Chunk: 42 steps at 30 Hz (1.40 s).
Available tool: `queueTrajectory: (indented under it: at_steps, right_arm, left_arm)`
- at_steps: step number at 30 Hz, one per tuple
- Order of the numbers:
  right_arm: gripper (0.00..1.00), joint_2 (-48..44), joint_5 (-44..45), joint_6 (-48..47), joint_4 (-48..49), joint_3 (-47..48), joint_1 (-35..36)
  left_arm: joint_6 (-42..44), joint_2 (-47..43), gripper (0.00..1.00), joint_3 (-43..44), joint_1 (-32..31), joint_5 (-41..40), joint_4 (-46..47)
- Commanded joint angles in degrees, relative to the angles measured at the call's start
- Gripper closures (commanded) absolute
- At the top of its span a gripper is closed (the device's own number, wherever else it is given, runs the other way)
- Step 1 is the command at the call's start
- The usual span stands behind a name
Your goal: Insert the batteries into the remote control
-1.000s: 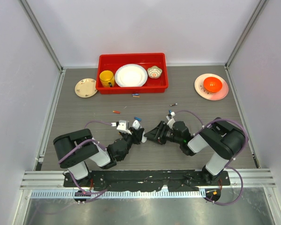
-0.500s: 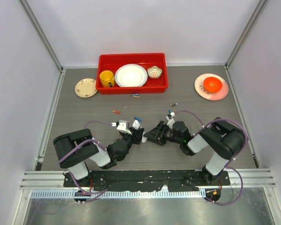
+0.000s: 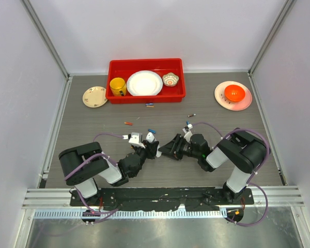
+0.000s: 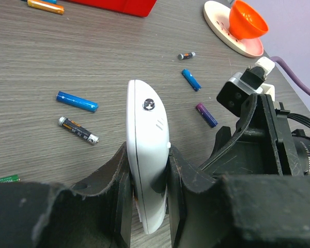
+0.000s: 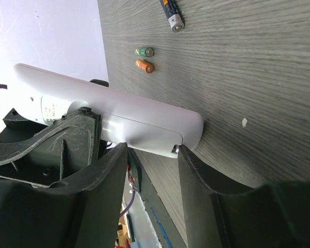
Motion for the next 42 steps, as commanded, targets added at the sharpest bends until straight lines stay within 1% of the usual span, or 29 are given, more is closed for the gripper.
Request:
queueTrajectory:
  at_steps: [1, 6, 11, 22, 42]
  right_arm:
    - [0.53, 0.07, -0.23, 0.83, 4.54, 1.30, 0.28]
    - [0.61, -0.02, 0.65, 0.74, 5.15, 1.04, 0.37]
    - [0.64, -0.89, 1.18, 0.74, 5.42, 0.60, 0.28]
    - [0.66, -5.99, 2.32, -3.12, -2.31, 0.69, 0.37]
    - [0.66, -8.19, 3.90, -5.94, -7.15, 0.07, -0.16]
  left_arm:
    - [0.19, 1.06, 1.00, 0.24, -0.26, 0.17, 11.43]
    - [-0.34, 1.24, 1.00, 0.24, -0.35, 0.69, 11.43]
    - [0.10, 1.07, 1.00, 0.06, -0.26, 0.61, 11.43]
    - [1.86, 1.15, 1.00, -0.20, -0.43, -0.36, 11.43]
    - [1.68, 0.28, 1.00, -0.73, -0.52, -0.54, 11.43]
